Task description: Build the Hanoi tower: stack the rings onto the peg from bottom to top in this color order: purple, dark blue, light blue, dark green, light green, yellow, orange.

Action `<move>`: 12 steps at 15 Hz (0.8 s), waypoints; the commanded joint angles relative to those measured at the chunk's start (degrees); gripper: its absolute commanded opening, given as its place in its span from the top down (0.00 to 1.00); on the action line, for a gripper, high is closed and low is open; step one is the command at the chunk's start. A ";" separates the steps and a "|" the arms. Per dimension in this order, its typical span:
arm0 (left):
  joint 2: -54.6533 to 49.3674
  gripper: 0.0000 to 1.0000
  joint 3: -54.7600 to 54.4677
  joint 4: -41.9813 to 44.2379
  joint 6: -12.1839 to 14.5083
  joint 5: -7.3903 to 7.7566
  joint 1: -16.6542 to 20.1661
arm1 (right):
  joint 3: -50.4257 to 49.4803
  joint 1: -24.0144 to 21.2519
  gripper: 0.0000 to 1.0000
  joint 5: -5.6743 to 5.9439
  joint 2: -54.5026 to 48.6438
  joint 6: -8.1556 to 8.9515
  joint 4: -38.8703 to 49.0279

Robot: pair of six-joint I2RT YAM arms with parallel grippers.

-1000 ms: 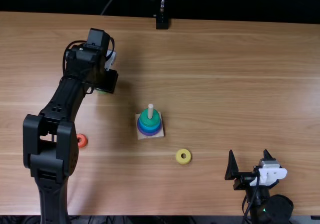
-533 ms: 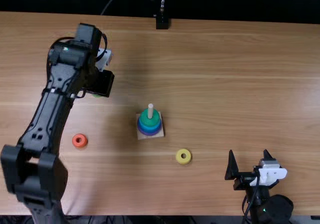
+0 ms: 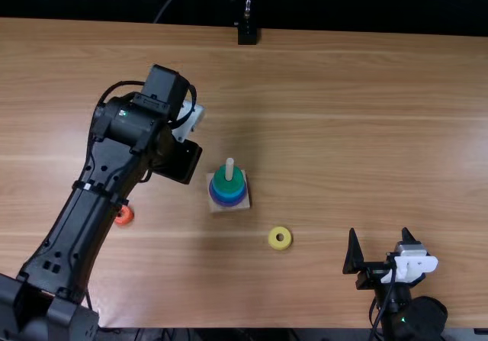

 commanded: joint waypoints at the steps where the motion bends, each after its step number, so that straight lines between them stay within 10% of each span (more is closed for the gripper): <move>1: -2.52 1.00 2.45 -0.27 -2.62 0.25 -1.79 | -3.17 -0.75 0.00 -0.47 -1.06 -0.21 -4.76; 12: 3.01 1.00 13.00 -1.11 -4.94 0.46 -8.73 | -3.17 -0.75 0.00 -0.47 -1.06 -0.21 -4.76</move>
